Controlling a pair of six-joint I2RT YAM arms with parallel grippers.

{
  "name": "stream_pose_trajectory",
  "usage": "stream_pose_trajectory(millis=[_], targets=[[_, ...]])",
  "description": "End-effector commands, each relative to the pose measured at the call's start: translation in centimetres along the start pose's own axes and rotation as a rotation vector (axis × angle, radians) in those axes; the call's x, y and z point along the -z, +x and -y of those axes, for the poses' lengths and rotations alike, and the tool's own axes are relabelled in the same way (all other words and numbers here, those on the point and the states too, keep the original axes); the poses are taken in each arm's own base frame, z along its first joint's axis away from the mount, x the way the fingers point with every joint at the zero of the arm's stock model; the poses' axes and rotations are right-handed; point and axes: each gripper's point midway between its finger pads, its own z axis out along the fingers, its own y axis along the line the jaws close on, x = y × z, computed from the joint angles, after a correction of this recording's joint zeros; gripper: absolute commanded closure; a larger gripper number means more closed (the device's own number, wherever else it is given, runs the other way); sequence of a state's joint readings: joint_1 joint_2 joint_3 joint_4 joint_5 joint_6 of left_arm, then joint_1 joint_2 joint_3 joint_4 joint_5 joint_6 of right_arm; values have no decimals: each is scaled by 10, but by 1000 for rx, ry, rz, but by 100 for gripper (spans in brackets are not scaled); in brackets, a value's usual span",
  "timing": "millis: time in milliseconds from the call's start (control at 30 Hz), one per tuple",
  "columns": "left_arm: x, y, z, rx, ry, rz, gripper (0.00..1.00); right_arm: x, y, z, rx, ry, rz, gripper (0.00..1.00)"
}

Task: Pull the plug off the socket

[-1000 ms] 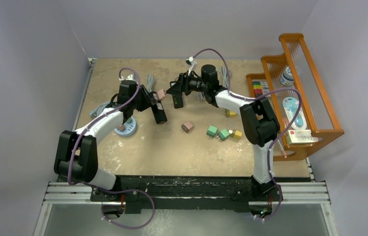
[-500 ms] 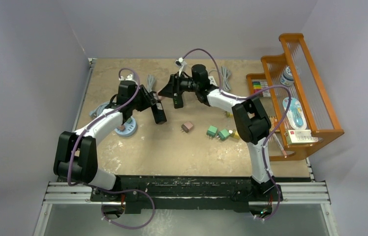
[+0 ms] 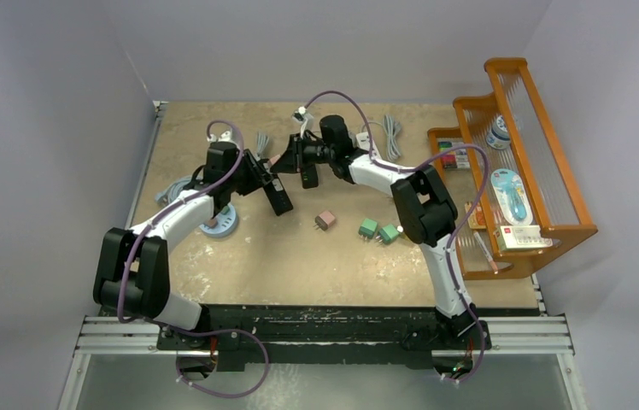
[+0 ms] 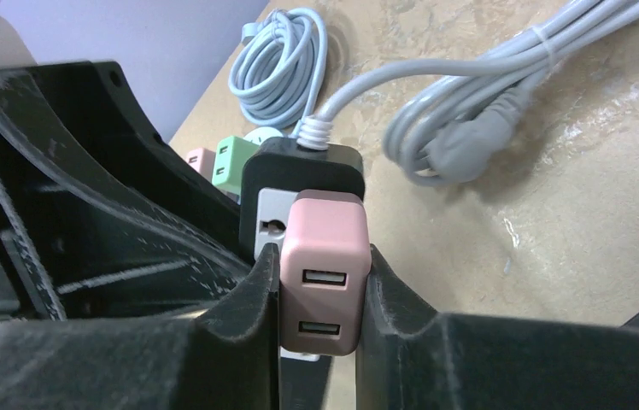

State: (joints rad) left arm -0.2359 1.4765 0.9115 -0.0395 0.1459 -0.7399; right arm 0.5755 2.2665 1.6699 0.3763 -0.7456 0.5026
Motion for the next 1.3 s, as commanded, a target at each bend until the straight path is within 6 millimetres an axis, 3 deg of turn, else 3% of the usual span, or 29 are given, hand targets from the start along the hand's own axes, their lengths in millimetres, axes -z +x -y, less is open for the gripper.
stream_pose_trajectory(millis=[0,67,133,167,200,233,300,367,400,433,500,533,567,633,700,733,767,800,833,867,900,1000,1133,1267], targets=[[15,-35,35,-33,128,126,100,-1,-21,-25,61,-40,29,100],[15,-34,33,-33,118,126,100,1,-29,-17,123,57,55,100],[14,-35,30,-33,102,126,100,8,-42,-28,249,140,95,100],[14,-35,29,-35,93,125,100,12,-32,-40,246,78,84,100],[14,-35,28,-36,88,124,100,17,-34,-59,248,-34,99,100],[13,-35,27,-35,85,124,100,22,-44,-62,233,-44,122,100],[11,-34,26,-34,77,118,100,26,-53,-30,283,222,119,100],[10,-34,24,-33,66,117,100,28,-54,-57,303,130,143,100],[9,-34,22,-30,59,117,100,42,-66,-50,279,207,199,100],[8,-33,21,-31,55,113,100,54,-79,-57,313,252,284,100],[6,-32,19,-34,40,101,100,65,-73,-104,329,43,313,100],[5,-32,17,-34,30,98,100,76,-78,-113,268,-77,315,100],[4,-32,16,-34,25,98,100,79,-85,-92,200,-1,301,100],[2,-32,15,-31,17,96,100,72,-92,-84,345,279,284,100],[0,-32,13,-30,6,92,100,83,-95,-101,331,146,323,100],[-2,-32,12,-28,4,90,100,93,-102,-89,251,196,351,100],[-3,-32,12,-28,2,88,100,96,-107,-83,291,279,353,100],[-4,-32,12,-29,-2,82,100,95,-103,-90,334,277,329,100],[-5,-32,11,-28,-7,81,100,99,-102,-103,322,152,333,100],[-5,-35,13,-28,-6,89,100,107,-100,-100,251,74,339,100],[-6,-38,14,-28,-7,94,100,110,-97,-91,191,70,329,100],[-10,-54,22,-42,-10,112,100,108,-84,-44,237,304,257,100],[-21,-82,30,-57,-28,133,100,102,-31,-24,177,263,104,100],[-33,-111,15,-8,-56,136,100,107,16,-4,164,291,-21,100]])
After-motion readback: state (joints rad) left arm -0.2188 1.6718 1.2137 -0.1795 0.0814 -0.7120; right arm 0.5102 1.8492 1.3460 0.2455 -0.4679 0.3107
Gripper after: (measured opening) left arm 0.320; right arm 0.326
